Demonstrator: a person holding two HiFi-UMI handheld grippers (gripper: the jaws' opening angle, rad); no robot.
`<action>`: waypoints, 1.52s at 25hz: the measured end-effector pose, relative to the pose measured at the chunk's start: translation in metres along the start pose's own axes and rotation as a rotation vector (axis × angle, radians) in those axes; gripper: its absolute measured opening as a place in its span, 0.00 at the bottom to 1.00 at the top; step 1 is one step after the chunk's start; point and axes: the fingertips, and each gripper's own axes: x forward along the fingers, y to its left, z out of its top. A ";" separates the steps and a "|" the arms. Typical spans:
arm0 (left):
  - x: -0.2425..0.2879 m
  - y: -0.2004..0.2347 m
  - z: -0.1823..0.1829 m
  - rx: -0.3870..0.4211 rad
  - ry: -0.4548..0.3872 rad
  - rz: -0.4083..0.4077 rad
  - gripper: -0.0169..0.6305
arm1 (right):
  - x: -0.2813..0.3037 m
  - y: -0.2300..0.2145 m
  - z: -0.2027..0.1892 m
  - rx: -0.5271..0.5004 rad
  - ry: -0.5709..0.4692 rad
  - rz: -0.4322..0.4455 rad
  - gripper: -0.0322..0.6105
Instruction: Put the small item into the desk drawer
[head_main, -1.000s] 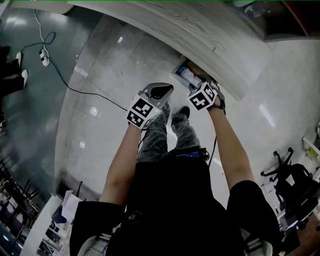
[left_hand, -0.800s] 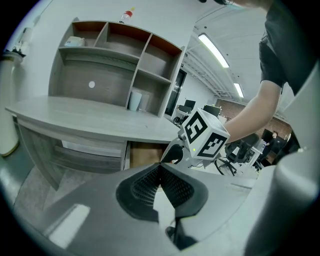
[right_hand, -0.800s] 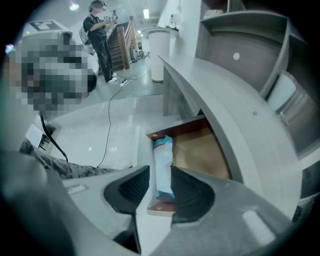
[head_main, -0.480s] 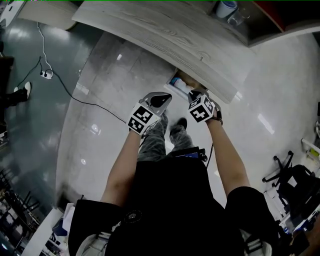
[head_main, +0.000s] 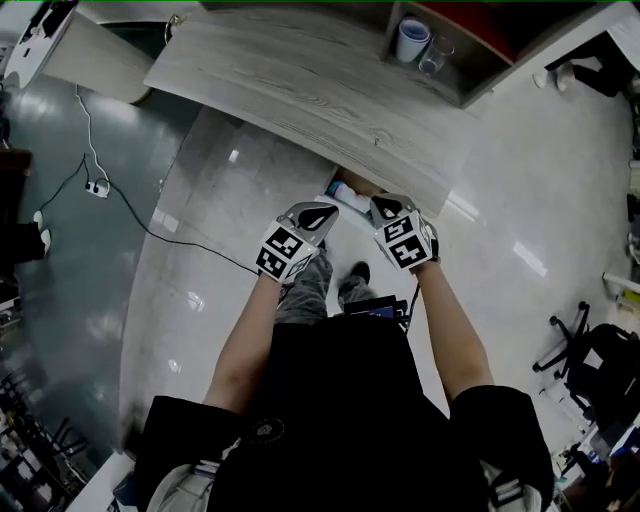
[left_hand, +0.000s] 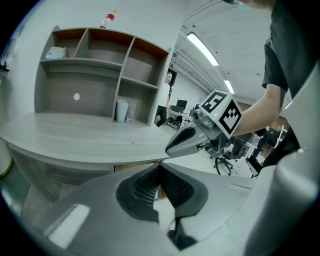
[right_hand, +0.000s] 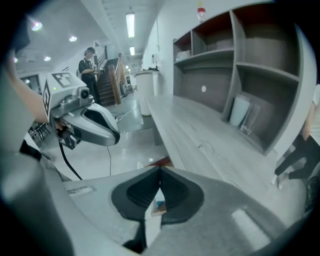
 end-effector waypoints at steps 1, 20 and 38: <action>0.001 -0.002 0.004 0.005 -0.003 -0.004 0.03 | -0.007 -0.002 0.005 0.014 -0.022 -0.003 0.05; -0.005 -0.009 0.055 0.040 -0.076 0.035 0.03 | -0.112 -0.028 0.040 0.291 -0.383 -0.045 0.05; 0.000 -0.037 0.061 0.024 -0.094 0.051 0.02 | -0.138 -0.030 0.027 0.390 -0.459 0.029 0.05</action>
